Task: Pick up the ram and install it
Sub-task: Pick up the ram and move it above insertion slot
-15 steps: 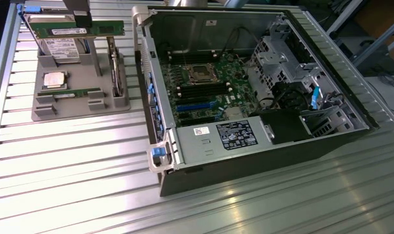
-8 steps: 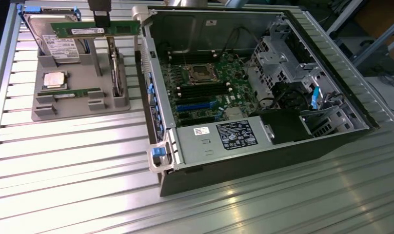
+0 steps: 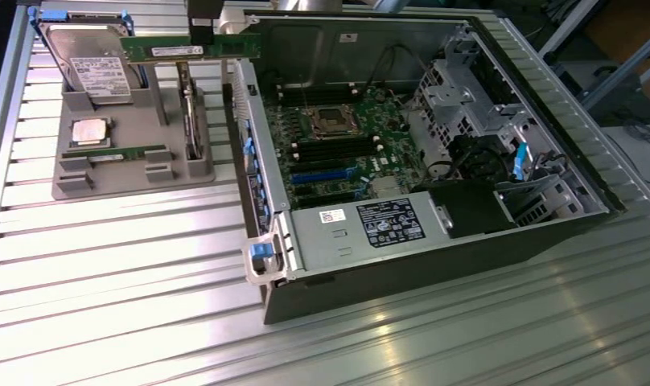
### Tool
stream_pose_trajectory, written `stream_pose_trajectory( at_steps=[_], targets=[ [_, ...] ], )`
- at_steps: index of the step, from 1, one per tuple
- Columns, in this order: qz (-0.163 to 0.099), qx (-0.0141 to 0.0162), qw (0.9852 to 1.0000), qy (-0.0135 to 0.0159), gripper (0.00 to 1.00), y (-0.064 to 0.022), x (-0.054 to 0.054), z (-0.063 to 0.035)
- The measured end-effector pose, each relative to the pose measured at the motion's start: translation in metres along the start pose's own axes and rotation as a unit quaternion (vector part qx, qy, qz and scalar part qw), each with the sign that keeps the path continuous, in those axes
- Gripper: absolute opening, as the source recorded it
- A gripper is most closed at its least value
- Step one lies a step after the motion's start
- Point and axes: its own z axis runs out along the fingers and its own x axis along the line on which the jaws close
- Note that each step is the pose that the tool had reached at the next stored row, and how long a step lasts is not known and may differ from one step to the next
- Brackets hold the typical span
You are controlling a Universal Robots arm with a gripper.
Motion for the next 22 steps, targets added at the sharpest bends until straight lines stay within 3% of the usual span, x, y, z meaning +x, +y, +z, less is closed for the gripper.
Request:
stream_pose_trajectory(
  at_steps=[6,14,22],
  targets=[
    [0.000,0.0000,1.0000,0.0000,0.12,-0.0235,0.001,-0.0009],
    [0.000,0.0000,1.0000,0.0000,0.12,-0.0485,0.002,-0.0020],
    [0.000,0.0000,1.0000,0.0000,0.12,-0.0827,0.003,-0.0034]
  ],
)
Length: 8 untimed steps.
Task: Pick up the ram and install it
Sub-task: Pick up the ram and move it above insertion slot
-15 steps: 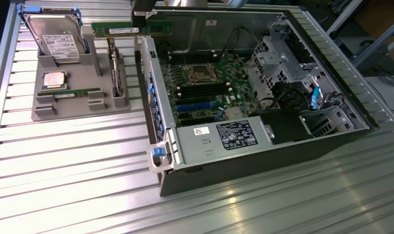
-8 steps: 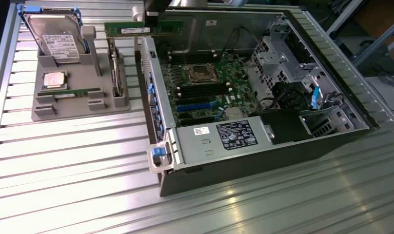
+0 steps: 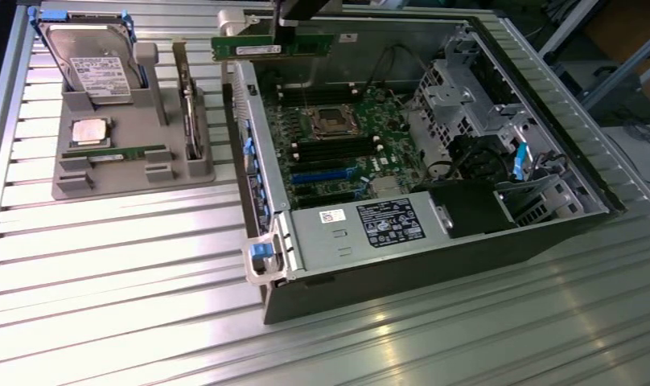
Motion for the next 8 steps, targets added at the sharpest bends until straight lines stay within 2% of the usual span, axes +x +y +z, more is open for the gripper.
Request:
stream_pose_trajectory(
  at_steps=[8],
  targets=[
    [0.000,0.0000,1.0000,0.0000,0.12,-0.0346,0.001,-0.0014]
  ],
)
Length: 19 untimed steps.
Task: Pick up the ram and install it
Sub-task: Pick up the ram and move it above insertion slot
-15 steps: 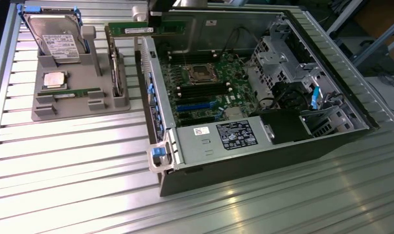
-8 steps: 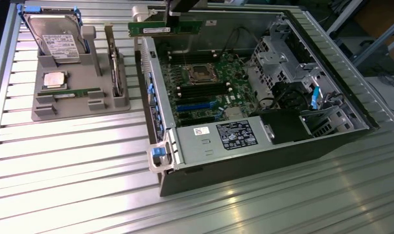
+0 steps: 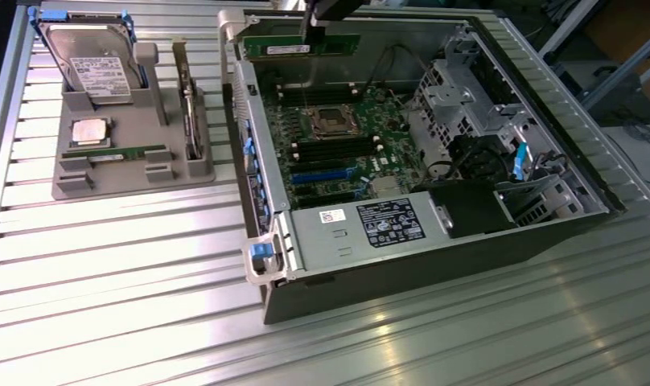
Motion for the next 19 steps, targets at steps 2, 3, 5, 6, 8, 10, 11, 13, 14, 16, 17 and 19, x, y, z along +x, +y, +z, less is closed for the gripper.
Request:
stream_pose_trajectory(
  at_steps=[2,3,5,6,8,10,11,13,14,16,17,19],
  targets=[
    [0.000,0.0000,1.0000,0.0000,0.12,-0.0079,0.000,-0.0003],
    [0.000,0.0000,1.0000,0.0000,0.12,-0.0099,0.000,-0.0004],
    [0.000,0.0000,1.0000,0.0000,0.12,-0.0141,0.001,-0.0006],
    [0.000,0.0000,1.0000,0.0000,0.12,-0.0167,0.001,-0.0007],
    [0.000,0.0000,1.0000,0.0000,0.12,-0.0242,0.001,-0.0009],
    [0.000,0.0000,1.0000,0.0000,0.12,-0.0345,0.001,-0.0013],
    [0.000,0.0000,1.0000,0.0000,0.12,-0.0391,0.001,-0.0015],
    [0.000,0.0000,1.0000,0.0000,0.12,-0.0433,0.002,-0.0017],
    [0.000,0.0000,1.0000,0.0000,0.12,-0.0457,0.002,-0.0018],
    [0.000,0.0000,1.0000,0.0000,0.12,-0.0503,0.002,-0.0020],
    [0.000,0.0000,1.0000,0.0000,0.12,-0.0525,0.002,-0.0020],
    [0.000,0.0000,1.0000,0.0000,0.12,-0.0571,0.002,-0.0022]
  ],
)
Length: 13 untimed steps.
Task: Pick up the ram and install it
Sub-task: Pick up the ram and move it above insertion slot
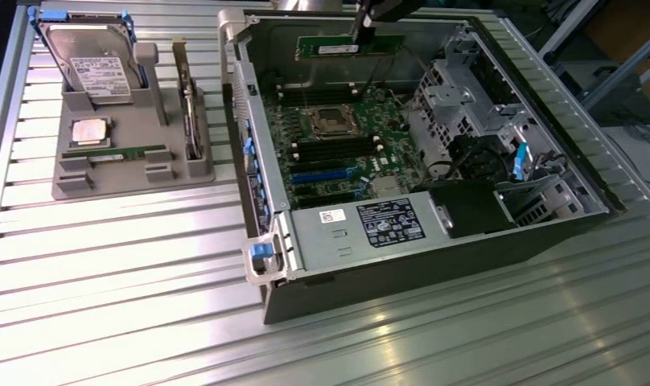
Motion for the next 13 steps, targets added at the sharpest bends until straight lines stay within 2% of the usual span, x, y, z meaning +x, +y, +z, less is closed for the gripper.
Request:
stream_pose_trajectory(
  at_steps=[9,13],
  targets=[
    [0.000,0.0000,1.0000,0.0000,0.12,-0.0415,0.002,-0.0014],
    [0.000,0.0000,1.0000,0.0000,0.12,-0.0543,0.002,-0.0018]
  ],
)
